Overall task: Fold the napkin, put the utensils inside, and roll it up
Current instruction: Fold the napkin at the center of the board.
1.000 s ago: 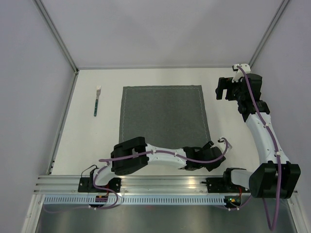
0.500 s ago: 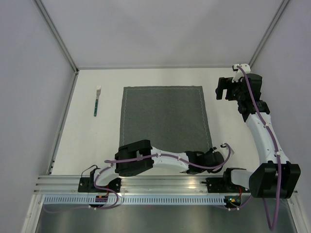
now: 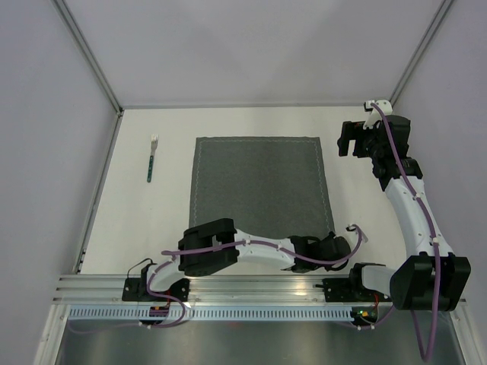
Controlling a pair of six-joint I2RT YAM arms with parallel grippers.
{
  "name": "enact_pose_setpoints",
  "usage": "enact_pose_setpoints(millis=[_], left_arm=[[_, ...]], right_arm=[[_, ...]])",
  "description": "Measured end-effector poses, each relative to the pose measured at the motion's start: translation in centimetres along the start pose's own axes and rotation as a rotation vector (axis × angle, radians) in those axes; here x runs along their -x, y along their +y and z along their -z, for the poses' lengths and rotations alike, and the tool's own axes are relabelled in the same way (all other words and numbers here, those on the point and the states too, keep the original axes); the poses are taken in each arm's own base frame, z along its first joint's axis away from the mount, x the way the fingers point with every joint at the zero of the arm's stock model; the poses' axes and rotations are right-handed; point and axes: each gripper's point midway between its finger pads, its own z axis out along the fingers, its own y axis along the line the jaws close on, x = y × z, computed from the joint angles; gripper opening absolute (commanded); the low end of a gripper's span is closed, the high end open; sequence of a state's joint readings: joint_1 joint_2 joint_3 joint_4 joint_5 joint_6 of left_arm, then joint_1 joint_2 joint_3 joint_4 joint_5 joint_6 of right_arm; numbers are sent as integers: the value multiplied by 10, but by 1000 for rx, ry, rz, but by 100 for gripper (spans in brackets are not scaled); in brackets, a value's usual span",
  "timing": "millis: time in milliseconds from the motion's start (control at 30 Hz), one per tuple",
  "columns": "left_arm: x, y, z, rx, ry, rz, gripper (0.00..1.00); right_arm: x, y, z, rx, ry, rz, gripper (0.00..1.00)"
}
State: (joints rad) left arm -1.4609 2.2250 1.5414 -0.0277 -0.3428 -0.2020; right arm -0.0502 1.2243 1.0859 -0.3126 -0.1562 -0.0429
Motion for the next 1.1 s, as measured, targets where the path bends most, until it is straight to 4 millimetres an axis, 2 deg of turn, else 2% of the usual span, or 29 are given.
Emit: enact_pose_setpoints(millis=[100,233,333,467,633,733,867,967,1100], left_arm=[[7,-4,6,-34,-9,7,2],[28,1,20,-79,-39,63,2],[45,24,33,-99,-58,147,2],[61,91,47,-69,-87,301,2],[55,191,59,35,-92,489,2],[42,238,64,80,-78,588,2],[12,294,72,139,-29,714,2],[-6,333,81,187,-12,794,2],[-22,370,93,237,-7,872,2]], right_arm=[[0,0,0,0,2,0,98],[-1,0,0,0,3,0,98],[-1,0,0,1,3,2,98],[-1,0,0,3,3,3,98],[-1,0,-1,4,5,3,98],[-2,1,-1,8,8,4,98],[-4,3,-1,17,16,3,98],[-6,5,-2,29,22,2,98],[-8,6,-4,39,30,0,98]])
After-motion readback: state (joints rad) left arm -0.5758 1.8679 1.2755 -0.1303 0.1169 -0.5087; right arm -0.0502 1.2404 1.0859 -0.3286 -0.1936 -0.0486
